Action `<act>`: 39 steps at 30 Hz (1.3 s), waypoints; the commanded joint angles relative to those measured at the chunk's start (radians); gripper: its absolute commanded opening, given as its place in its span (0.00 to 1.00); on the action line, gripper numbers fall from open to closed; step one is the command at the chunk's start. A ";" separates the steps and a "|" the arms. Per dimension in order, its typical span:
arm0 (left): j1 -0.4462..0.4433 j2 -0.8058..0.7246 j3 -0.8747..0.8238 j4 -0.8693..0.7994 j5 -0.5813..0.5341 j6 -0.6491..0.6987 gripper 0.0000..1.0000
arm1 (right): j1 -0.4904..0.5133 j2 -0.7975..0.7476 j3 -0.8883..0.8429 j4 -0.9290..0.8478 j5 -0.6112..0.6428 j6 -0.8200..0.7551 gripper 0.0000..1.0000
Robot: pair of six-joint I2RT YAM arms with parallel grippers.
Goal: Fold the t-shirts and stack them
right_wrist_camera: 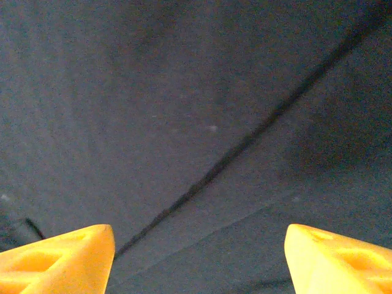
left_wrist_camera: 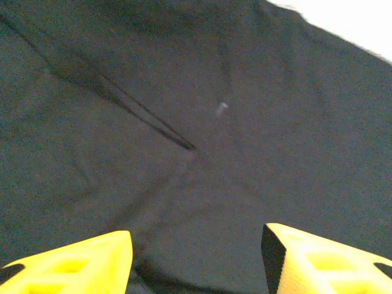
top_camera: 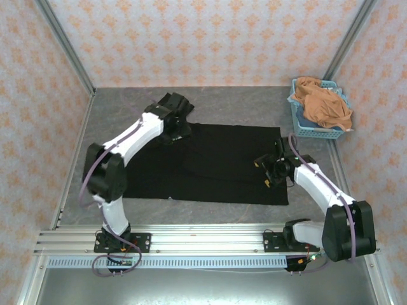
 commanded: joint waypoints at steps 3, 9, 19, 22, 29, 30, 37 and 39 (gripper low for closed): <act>-0.063 -0.066 -0.244 0.187 0.220 -0.185 0.57 | 0.031 0.048 -0.008 0.019 0.099 0.166 0.77; -0.144 -0.078 -0.348 0.295 0.250 -0.271 0.58 | 0.030 0.132 0.027 0.039 0.133 0.186 0.78; -0.198 -0.055 -0.349 0.293 0.240 -0.262 0.52 | 0.008 0.230 0.120 0.032 0.156 0.185 0.76; -0.200 -0.051 -0.345 0.290 0.236 -0.259 0.51 | -0.010 0.257 0.149 0.030 0.156 0.176 0.74; -0.206 -0.063 -0.322 0.263 0.222 -0.230 0.45 | -0.077 0.314 0.199 0.059 0.156 0.147 0.65; -0.207 -0.062 -0.321 0.260 0.223 -0.227 0.44 | -0.084 0.328 0.210 0.061 0.153 0.140 0.64; -0.212 -0.072 -0.326 0.225 0.198 -0.203 0.32 | -0.100 0.368 0.261 0.040 0.175 0.098 0.57; -0.200 -0.085 -0.321 0.188 0.165 -0.188 0.32 | -0.100 0.342 0.272 0.015 0.198 0.065 0.55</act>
